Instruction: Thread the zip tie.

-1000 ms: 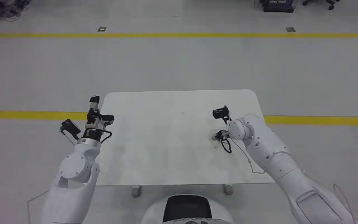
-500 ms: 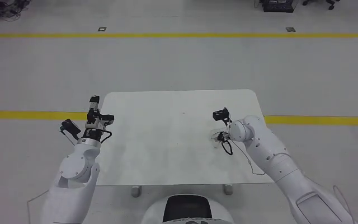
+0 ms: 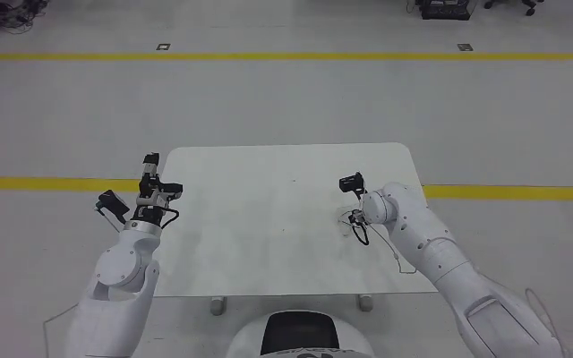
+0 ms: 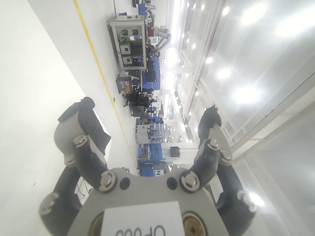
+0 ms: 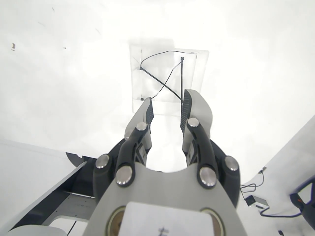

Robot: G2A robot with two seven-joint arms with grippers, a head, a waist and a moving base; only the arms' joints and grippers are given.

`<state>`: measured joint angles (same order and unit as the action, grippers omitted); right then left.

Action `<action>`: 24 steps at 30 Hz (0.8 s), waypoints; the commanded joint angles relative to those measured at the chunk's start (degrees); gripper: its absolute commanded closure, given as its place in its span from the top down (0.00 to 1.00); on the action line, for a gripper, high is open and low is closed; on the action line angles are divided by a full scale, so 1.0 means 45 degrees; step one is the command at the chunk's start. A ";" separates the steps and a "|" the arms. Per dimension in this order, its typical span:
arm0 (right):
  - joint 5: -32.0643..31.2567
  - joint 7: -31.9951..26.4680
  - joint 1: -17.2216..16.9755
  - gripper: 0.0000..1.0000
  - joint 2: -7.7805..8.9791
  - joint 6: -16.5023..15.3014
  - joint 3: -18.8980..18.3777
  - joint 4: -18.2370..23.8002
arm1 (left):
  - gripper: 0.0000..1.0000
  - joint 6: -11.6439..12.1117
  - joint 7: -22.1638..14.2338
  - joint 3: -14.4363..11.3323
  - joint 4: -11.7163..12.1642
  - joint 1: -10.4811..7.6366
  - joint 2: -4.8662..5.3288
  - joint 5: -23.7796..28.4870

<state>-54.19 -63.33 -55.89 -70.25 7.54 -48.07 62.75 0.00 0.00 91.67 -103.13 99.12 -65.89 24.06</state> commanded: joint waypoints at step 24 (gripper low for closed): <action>-0.0648 0.0785 0.0716 0.19 -0.0795 0.0655 0.0911 -0.2009 | 1.00 0.0000 0.0000 0.0000 0.0000 0.0000 0.0000 0.0000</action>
<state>-57.08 -59.85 -52.72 -73.75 10.47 -43.99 53.88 0.00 0.00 91.67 -103.13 99.12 -65.89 24.06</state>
